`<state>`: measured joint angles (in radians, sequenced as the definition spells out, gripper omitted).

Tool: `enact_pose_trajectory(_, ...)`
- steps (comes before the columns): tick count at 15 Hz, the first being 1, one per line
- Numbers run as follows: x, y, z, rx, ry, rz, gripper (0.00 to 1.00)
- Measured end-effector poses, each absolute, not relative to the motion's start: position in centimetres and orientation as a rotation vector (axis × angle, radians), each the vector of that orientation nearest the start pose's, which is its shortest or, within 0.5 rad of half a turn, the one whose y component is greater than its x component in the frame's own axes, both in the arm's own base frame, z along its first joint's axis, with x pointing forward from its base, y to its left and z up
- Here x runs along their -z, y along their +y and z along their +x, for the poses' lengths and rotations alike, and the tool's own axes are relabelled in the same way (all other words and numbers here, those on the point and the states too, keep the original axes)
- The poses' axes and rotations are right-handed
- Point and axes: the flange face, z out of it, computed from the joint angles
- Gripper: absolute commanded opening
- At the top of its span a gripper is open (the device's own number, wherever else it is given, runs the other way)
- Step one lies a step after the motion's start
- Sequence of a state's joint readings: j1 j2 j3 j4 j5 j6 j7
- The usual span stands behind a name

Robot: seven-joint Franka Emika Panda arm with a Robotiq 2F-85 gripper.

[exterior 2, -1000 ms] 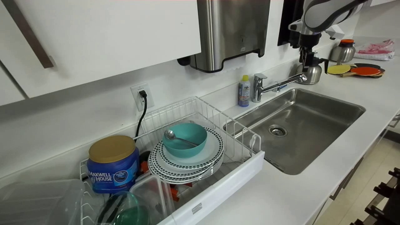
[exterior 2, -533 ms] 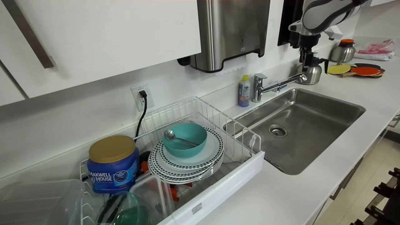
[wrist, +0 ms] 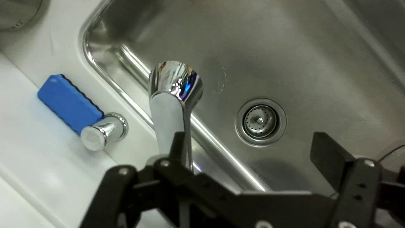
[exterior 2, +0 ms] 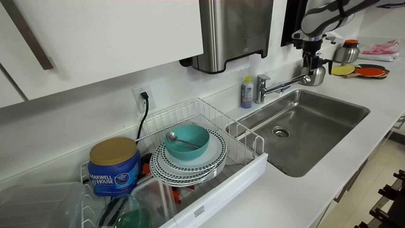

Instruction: Move the faucet to the center

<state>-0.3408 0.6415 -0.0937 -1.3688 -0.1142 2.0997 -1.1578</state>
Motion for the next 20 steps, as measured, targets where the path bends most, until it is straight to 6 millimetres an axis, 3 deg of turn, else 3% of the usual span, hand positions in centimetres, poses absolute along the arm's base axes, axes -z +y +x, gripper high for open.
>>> enact_pose_trajectory(7,-32.8,-30.9,69.9,-0.03,-1.362,-3.025,1.0)
enact_pose_trajectory(18,-28.6,-32.7,71.6,-0.055,-1.284,-3.099,1.0)
enact_pose_trajectory(19,-28.4,-33.0,71.7,-0.061,-1.272,-3.113,0.75)
enact_pose_trajectory(20,-28.2,-33.2,71.8,-0.066,-1.264,-3.123,0.74)
